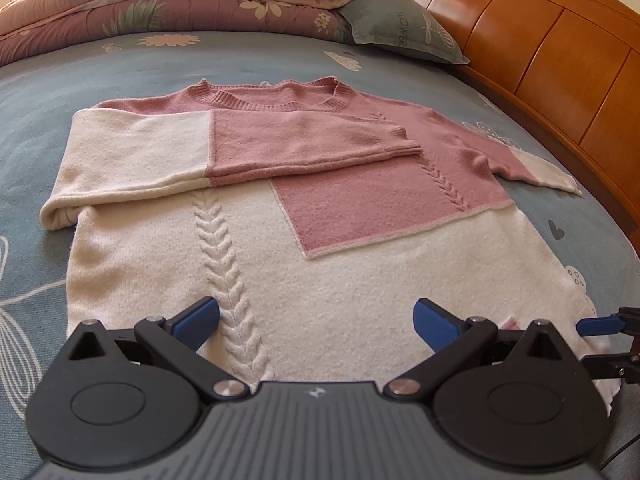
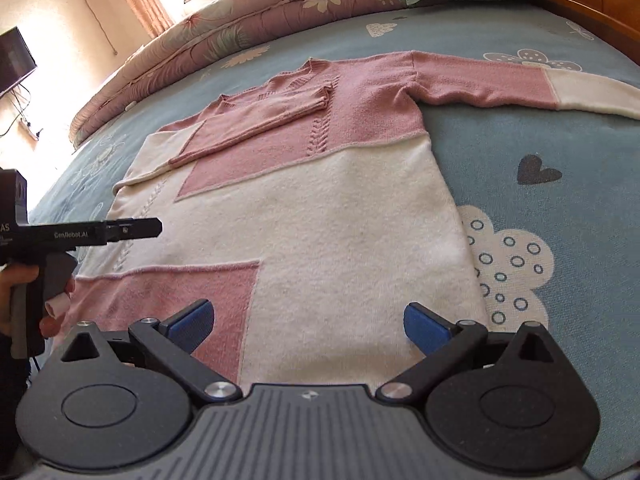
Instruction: Fold clothes
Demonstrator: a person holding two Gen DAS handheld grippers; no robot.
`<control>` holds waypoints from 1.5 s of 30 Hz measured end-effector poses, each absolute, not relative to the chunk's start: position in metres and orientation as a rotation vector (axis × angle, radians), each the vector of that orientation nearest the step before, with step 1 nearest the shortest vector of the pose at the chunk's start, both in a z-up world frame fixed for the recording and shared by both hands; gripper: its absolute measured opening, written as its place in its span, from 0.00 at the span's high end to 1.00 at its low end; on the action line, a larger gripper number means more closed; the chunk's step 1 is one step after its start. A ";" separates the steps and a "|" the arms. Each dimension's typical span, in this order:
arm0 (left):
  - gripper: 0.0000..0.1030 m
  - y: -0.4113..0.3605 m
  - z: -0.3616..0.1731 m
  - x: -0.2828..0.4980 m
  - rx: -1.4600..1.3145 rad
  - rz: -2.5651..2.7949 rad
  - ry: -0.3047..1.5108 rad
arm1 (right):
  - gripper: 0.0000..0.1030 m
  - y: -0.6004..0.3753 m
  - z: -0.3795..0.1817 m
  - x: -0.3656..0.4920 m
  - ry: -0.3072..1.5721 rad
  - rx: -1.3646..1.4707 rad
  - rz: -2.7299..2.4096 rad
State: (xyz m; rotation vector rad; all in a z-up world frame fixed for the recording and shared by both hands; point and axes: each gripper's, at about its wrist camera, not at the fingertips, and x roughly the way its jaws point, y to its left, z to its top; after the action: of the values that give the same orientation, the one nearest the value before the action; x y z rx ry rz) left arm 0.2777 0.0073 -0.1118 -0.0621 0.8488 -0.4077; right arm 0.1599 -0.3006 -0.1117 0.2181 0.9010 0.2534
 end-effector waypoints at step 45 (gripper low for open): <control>0.01 -0.004 -0.103 0.269 0.086 -0.441 0.853 | 0.00 -0.176 -0.109 0.170 0.860 -0.196 0.395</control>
State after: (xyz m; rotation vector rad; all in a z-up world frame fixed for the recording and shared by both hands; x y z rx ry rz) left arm 0.2685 -0.0045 -0.1034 0.0860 0.8532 -0.4407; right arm 0.1696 -0.1762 -0.1086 -0.1960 0.8601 0.3948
